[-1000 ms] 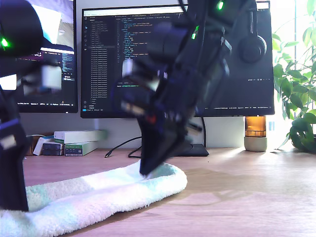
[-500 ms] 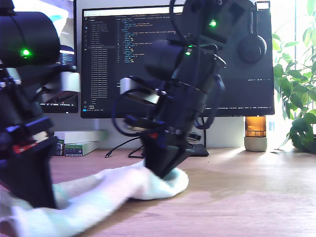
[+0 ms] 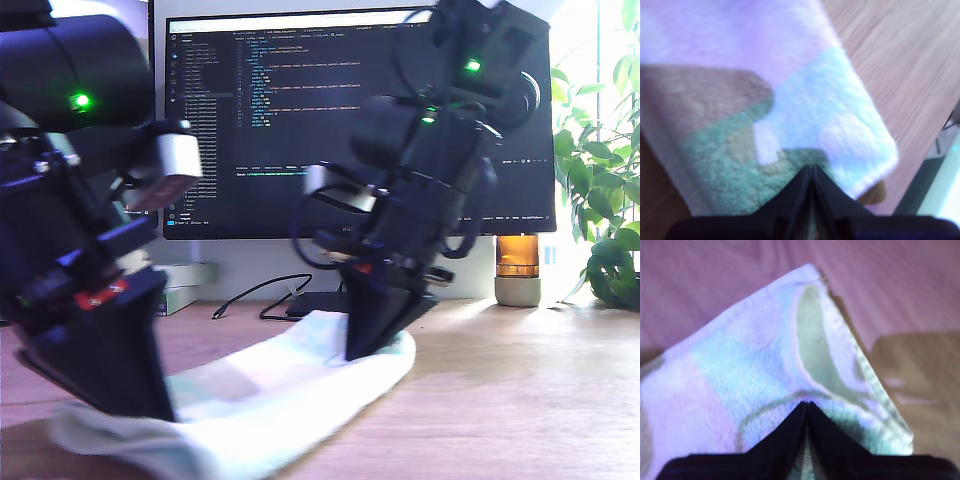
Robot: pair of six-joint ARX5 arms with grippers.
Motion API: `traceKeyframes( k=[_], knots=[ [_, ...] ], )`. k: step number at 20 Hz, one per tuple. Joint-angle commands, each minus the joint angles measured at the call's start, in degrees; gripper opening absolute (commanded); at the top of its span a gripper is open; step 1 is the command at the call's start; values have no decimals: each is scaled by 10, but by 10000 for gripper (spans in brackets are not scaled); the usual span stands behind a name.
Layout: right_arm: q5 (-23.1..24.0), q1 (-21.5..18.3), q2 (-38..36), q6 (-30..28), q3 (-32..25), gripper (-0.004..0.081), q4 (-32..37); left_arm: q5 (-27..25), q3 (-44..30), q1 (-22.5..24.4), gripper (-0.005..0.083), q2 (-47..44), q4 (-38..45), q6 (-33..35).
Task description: Fold the tea towel to a neat square and place it to the right
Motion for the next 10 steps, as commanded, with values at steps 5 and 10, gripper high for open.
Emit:
traceKeyframes(
  k=[5,10],
  knots=[
    [3,39,30,-3,-12,-13,62,-8,-15,-13,-24,38,27,-22],
    [3,28,30,-3,-11,-13,63,-8,-15,-15,-24,43,34,-20]
  ],
)
